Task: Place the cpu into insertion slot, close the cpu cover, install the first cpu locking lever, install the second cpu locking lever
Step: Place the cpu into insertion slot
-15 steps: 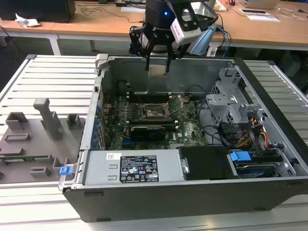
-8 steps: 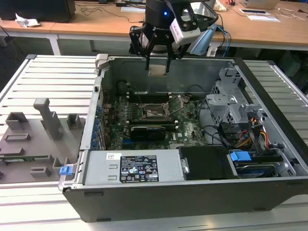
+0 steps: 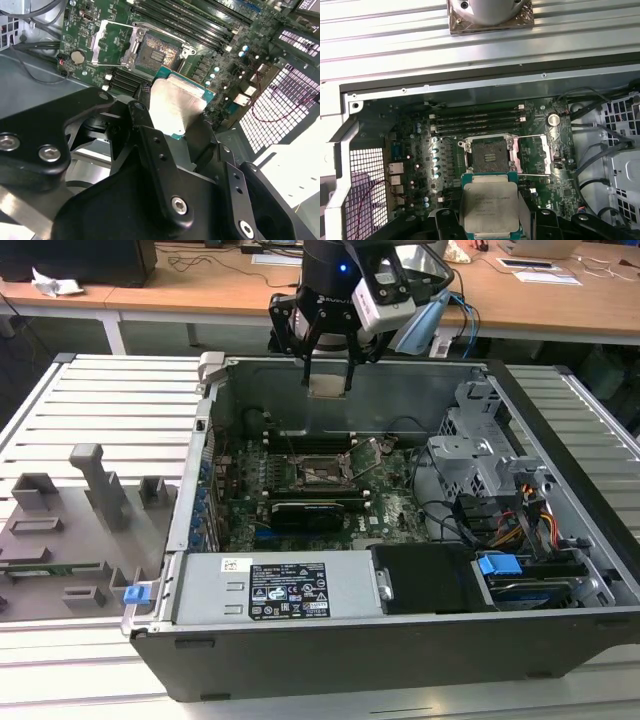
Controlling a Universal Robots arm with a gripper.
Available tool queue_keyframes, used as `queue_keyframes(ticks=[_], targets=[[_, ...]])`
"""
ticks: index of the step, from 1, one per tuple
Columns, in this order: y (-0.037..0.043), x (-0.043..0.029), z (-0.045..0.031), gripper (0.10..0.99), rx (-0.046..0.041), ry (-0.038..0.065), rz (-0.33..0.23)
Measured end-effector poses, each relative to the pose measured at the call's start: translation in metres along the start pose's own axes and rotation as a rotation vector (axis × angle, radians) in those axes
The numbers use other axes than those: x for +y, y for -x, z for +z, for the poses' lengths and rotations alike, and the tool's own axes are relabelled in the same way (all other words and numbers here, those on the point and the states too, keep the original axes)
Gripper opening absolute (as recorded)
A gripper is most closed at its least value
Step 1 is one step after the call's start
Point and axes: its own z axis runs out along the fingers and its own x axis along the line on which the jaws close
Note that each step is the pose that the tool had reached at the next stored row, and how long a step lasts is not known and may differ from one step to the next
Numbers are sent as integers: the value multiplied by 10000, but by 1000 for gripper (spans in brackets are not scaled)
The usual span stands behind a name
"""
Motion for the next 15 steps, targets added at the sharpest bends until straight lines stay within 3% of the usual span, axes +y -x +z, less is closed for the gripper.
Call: queue_keyframes(ticks=[15], targets=[[0,0,0,529,-36,9,405]])
